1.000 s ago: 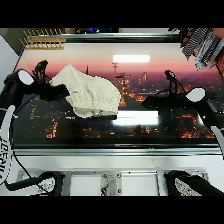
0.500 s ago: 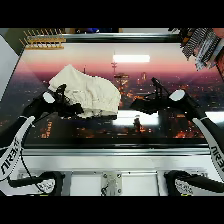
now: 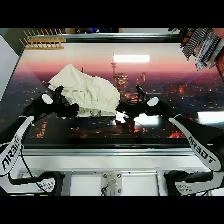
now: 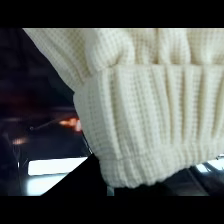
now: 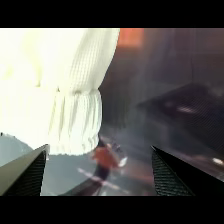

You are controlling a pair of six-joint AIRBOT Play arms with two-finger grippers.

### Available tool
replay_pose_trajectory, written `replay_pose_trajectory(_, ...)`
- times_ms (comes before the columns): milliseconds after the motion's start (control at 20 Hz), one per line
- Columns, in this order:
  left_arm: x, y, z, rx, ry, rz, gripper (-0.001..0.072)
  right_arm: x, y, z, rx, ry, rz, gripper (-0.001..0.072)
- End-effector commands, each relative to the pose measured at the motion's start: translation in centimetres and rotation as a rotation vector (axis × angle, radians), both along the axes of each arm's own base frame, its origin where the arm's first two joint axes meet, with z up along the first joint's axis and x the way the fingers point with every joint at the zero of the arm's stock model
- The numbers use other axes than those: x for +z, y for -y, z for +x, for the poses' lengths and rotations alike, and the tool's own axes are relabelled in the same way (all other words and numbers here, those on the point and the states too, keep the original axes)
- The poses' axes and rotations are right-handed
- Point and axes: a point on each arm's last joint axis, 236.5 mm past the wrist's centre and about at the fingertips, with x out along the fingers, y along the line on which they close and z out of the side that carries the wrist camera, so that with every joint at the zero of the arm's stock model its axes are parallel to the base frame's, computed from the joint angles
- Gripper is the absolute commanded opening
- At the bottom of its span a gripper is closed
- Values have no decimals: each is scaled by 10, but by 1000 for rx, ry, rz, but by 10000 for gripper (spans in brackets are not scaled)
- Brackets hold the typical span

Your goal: Fold the clothes and pants, and hang the long-sleeved shirts on hangers.

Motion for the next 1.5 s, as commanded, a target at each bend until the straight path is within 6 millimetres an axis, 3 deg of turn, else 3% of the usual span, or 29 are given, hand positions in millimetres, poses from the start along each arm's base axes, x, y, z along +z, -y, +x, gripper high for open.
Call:
replay_pose_trajectory(0, 3, 2, -1, -26, 8, 2, 18, -11, -18, 9, -35, 0, 16, 704)
replay_pose_trajectory(300, 2, 2, -4, -36, -2, 1, 18, -17, -53, 11, 10, 5, 30, 695)
replay_pose_trajectory(350, 2, 2, -6, -39, -6, 0, 18, -16, -54, 12, 12, 8, 31, 542)
replay_pose_trajectory(400, 3, 2, -7, -45, -10, -1, 18, -15, -54, 12, 12, 10, 32, 289)
replay_pose_trajectory(450, 6, 3, -8, -57, -3, 1, 18, -12, -54, 11, 19, 5, 38, 113)
replay_pose_trajectory(500, 13, 2, -6, -61, 18, 3, 18, -8, -54, 8, 44, 3, 42, 27)
replay_pose_trajectory(600, 48, -7, 4, -37, 107, 4, 18, 21, -49, 5, 162, 52, 43, 27)
replay_pose_trajectory(650, 76, -13, 13, -26, 169, 4, 18, 43, -43, 7, 212, 86, 37, 26)
replay_pose_trajectory(750, 165, -20, 28, -18, 349, -3, 18, 111, -24, 18, 292, 204, 10, 26)
replay_pose_trajectory(800, 218, -15, 31, -22, 459, -20, 18, 154, -16, 24, 298, 273, 9, 26)
replay_pose_trajectory(900, 344, 5, 18, -41, 722, -99, 18, 268, -2, 30, 278, 475, 40, 25)
replay_pose_trajectory(1000, 471, 26, -21, -82, 1024, -156, 17, 381, 8, 19, 238, 708, 77, 25)
replay_pose_trajectory(1050, 526, 33, -47, -99, 1168, -164, 18, 439, 13, 5, 224, 842, 95, 25)
replay_pose_trajectory(1150, 628, 47, -113, -130, 1463, -225, 18, 535, 25, -35, 183, 1061, 142, 25)
replay_pose_trajectory(1250, 697, 55, -177, -156, 1679, -328, 18, 613, 43, -77, 112, 1254, 202, 25)
replay_pose_trajectory(1300, 721, 57, -203, -171, 1754, -392, 18, 646, 54, -99, 59, 1345, 246, 25)
replay_pose_trajectory(1450, 772, 62, -256, -228, 1924, -558, 17, 713, 89, -154, -82, 1542, 344, 25)
